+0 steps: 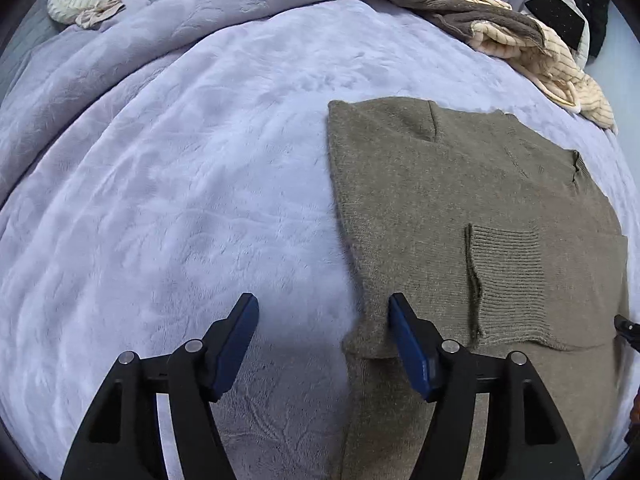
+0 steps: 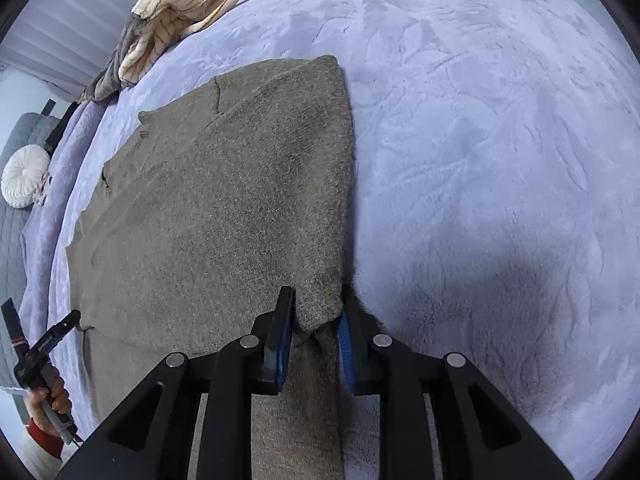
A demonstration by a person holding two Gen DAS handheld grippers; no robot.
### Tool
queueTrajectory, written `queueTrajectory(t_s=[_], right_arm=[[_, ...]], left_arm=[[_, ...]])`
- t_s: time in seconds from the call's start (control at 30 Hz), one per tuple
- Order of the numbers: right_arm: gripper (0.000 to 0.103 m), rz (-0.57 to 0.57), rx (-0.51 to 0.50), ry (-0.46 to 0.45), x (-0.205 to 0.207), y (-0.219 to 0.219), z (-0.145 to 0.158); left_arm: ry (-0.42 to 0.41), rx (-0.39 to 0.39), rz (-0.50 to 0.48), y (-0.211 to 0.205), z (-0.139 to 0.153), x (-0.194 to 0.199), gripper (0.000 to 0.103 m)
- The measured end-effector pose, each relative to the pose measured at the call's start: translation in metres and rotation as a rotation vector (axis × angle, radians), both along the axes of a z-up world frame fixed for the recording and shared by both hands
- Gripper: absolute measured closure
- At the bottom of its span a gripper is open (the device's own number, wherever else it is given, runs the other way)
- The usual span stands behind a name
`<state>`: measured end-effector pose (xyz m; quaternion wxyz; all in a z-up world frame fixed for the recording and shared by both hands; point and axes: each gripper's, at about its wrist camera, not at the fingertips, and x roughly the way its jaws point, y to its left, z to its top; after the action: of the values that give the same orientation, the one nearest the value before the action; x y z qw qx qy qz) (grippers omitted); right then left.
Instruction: Fold small clothes
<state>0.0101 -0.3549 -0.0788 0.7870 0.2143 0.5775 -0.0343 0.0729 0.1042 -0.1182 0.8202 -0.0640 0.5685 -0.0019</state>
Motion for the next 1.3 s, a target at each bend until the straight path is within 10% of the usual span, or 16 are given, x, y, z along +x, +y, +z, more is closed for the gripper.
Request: queueTrajectory(t_s=[0.83,0.97,1.3], right_arm=[[0.056,0.043,-0.061,-0.007,-0.047,0.051,0.039],[0.053,0.045,-0.039,-0.004,-0.051,0.061,0.036],[0.043,0.074,-0.009,0.014,-0.061,0.078,0.031]], left_arm=[[0.07,0.064,-0.05,-0.013,0.013,-0.051,0.035],[0.053,0.079,-0.025,-0.013,0.016,-0.062,0.002],[0.084,0.088,-0.038,-0.018,0.014,-0.074,0.002]])
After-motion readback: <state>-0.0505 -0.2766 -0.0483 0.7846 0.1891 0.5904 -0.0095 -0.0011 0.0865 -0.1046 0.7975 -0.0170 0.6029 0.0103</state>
